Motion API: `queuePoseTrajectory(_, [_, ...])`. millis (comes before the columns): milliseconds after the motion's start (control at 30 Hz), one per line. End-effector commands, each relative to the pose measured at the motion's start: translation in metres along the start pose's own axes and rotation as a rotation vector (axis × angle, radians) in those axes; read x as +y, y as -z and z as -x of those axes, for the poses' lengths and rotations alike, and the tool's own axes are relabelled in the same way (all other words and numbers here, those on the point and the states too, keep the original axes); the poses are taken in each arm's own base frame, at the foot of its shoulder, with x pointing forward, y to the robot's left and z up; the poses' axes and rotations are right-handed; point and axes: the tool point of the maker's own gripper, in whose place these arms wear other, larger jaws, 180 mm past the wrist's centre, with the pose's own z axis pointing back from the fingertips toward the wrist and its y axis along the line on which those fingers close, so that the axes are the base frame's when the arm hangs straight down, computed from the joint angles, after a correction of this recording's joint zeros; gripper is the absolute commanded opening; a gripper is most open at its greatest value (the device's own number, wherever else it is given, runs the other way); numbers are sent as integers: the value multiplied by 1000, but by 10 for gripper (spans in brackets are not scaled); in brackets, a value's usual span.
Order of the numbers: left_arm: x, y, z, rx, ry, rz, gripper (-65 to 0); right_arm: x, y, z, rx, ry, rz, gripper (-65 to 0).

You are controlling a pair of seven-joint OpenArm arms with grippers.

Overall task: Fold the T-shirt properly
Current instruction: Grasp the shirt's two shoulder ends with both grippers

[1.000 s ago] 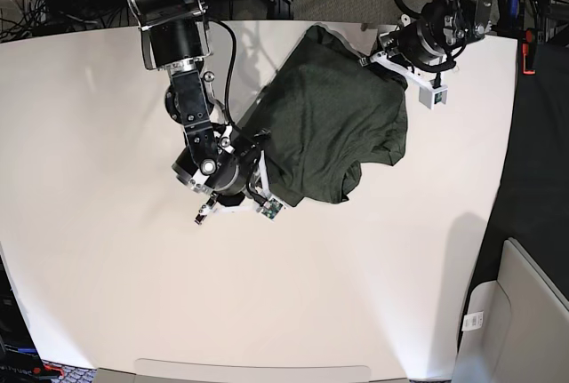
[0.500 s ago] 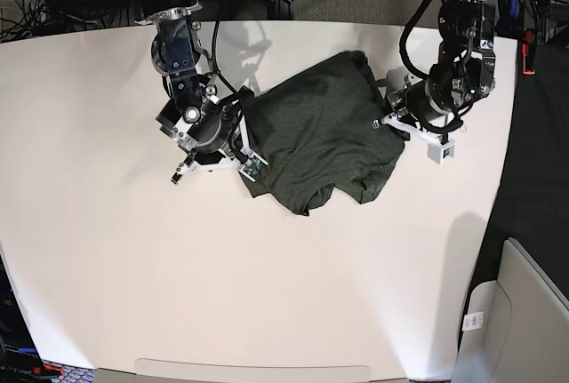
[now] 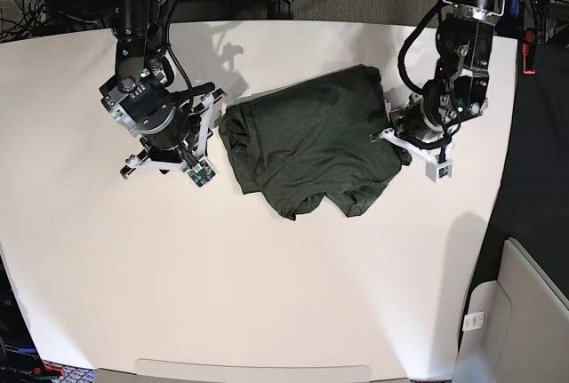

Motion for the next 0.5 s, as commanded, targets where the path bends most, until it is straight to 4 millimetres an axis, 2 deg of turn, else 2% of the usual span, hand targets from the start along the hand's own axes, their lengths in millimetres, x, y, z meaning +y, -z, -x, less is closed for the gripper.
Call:
queuePoseTrajectory(0, [7, -9, -13, -48, 21, -14, -644, 0, -5, -16, -67, 14, -14, -526])
queuePoseTrajectory(167, [30, -31, -10, -81, 19, -53, -644, 28, -3, -26, -56, 89, -112, -526])
queuePoseTrajectory(267, [50, -49, -11, -123, -30, -85, -644, 36, -2, -34, -68, 116, -133, -520])
queuePoseTrajectory(333, [44, -62, -8, -148, -27, -63, -644, 37, -2, -33, -66, 116, -135, -491])
queuePoseTrajectory(467, [10, -81, -3, -179, 41, 36, -643, 32, 2, -28, -47, 106, -129, -363])
